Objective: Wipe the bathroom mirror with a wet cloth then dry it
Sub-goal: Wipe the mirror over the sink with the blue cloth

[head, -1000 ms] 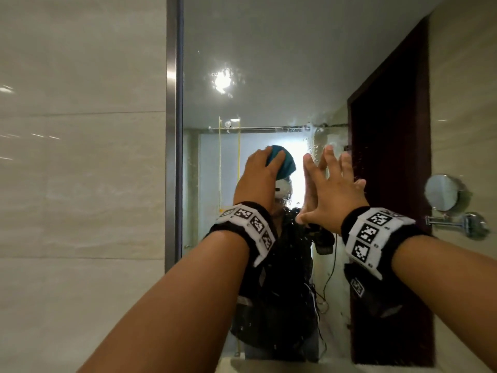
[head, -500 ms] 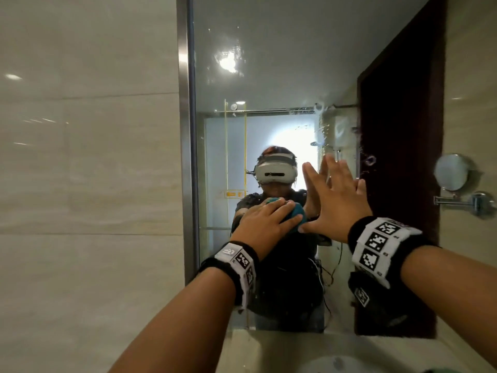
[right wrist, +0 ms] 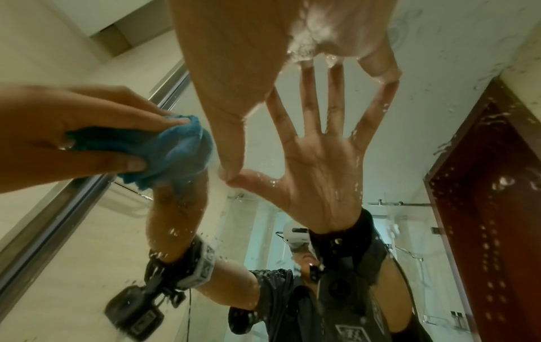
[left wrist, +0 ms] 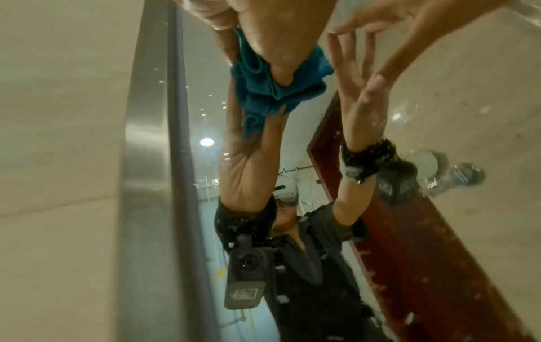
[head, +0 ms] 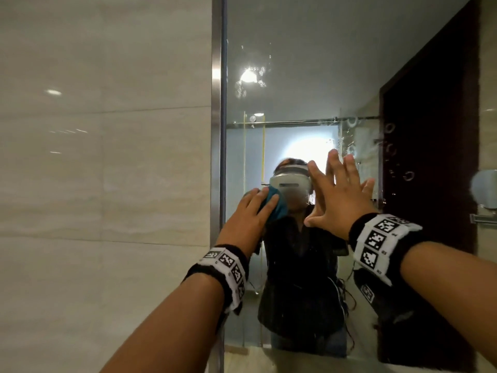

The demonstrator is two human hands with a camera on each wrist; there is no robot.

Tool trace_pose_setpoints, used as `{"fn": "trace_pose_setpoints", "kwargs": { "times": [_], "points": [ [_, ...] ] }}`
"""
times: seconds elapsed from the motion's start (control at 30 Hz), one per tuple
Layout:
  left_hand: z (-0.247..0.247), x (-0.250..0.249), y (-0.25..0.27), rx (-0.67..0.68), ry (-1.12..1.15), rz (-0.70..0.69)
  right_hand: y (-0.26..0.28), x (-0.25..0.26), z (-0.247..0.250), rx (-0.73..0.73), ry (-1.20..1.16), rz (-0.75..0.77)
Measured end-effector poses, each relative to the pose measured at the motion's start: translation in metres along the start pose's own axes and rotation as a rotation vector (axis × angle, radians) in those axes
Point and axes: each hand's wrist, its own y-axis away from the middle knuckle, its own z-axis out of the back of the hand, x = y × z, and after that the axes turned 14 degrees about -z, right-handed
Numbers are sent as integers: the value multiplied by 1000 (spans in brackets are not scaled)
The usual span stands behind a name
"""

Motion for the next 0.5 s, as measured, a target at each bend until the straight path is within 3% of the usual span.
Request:
{"fn": "trace_pose_setpoints", "kwargs": {
  "times": [0.07,0.13,0.2,0.23,0.3,0.4,0.5],
  "points": [
    [9,9,3,129,-39,5,0,0,1,0,0,0],
    [28,22,-5,43,6,81,0,0,0,-1,-3,1],
    [42,39,-26,-189,127,249,0,-1,-1,1,0,3],
    [47,47,-37,-334,292,350,0,-1,-1,1,2,3],
    [53,54,-54,-503,470,432,0,0,0,4,5,7],
    [47,46,-50,-490,440,386,0,0,0,12,0,6],
    [21,29,-24,-250,175,233,0,-1,-1,0,3,-3]
  ]
}}
